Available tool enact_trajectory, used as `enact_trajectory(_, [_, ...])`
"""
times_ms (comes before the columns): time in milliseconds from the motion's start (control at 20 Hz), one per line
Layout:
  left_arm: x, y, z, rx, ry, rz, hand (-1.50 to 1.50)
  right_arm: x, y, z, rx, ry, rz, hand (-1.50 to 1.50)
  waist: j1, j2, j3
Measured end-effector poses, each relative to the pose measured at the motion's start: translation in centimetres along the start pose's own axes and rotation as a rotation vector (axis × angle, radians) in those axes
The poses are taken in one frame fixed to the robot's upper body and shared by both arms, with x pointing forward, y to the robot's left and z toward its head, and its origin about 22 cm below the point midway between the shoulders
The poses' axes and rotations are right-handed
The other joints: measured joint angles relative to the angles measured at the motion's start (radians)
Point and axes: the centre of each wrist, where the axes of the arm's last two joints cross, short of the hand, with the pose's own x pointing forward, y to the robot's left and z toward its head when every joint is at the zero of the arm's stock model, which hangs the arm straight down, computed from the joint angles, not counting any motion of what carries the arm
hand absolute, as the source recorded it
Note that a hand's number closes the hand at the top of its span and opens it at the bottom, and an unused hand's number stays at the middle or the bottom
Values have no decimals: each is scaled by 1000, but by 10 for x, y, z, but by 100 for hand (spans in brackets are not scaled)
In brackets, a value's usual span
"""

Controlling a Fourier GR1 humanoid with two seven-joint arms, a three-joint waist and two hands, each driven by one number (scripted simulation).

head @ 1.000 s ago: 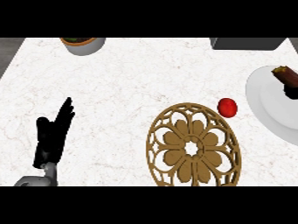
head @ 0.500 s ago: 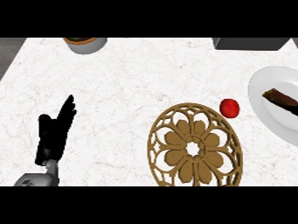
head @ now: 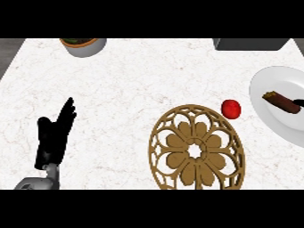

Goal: Pick the sweet potato from the placemat and place it in the plate

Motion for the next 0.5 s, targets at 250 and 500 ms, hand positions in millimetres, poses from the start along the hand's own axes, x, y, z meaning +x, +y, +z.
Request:
enact_trajectory(250, [-5,2,5,0,6,3,0,-21,-19,11,-82,-56,-269,-150,-6,-2,-1])
enact_trajectory(500, [-6,4,2,-5,0,-2,0,-44,-26,25,-85,-83,-394,-150,0,1,-2])
